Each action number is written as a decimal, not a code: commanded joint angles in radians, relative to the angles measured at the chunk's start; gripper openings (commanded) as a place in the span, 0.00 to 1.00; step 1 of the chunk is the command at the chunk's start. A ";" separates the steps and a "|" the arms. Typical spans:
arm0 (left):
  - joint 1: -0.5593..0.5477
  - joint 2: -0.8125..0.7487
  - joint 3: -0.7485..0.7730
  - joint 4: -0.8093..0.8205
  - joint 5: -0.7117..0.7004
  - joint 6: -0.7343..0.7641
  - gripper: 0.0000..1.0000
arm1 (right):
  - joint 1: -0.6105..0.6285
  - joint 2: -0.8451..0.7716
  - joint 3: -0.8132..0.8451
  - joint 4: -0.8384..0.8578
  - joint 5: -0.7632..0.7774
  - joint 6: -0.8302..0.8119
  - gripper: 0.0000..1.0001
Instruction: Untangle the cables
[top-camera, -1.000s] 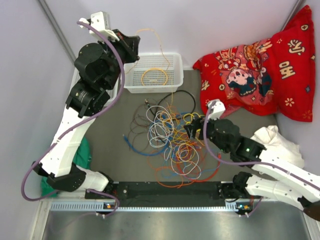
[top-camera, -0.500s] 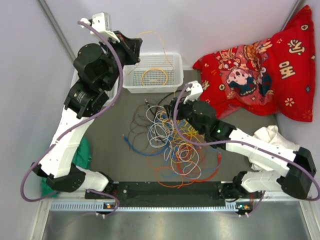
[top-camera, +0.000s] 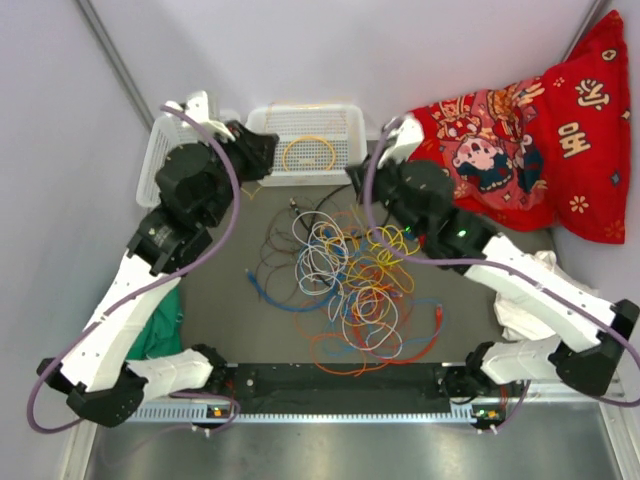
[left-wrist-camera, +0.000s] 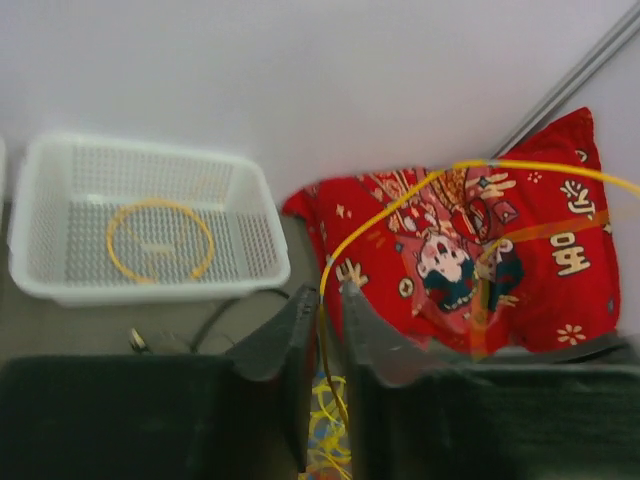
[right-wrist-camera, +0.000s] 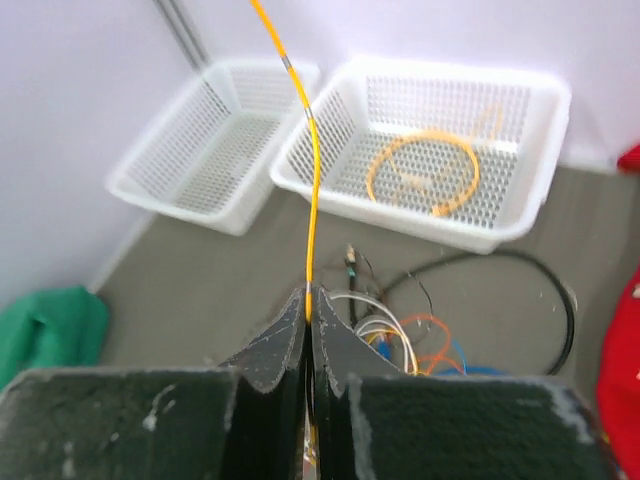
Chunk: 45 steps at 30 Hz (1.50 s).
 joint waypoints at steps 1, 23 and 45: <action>0.003 -0.071 -0.229 0.090 0.002 -0.097 0.42 | -0.004 -0.071 0.342 -0.182 -0.061 -0.066 0.00; 0.003 -0.369 -0.754 0.374 0.045 -0.220 0.95 | -0.004 -0.088 0.436 -0.408 -0.023 -0.030 0.00; 0.003 -0.593 -1.105 0.055 0.025 -0.474 0.87 | -0.207 0.575 1.042 -0.069 -0.003 -0.167 0.00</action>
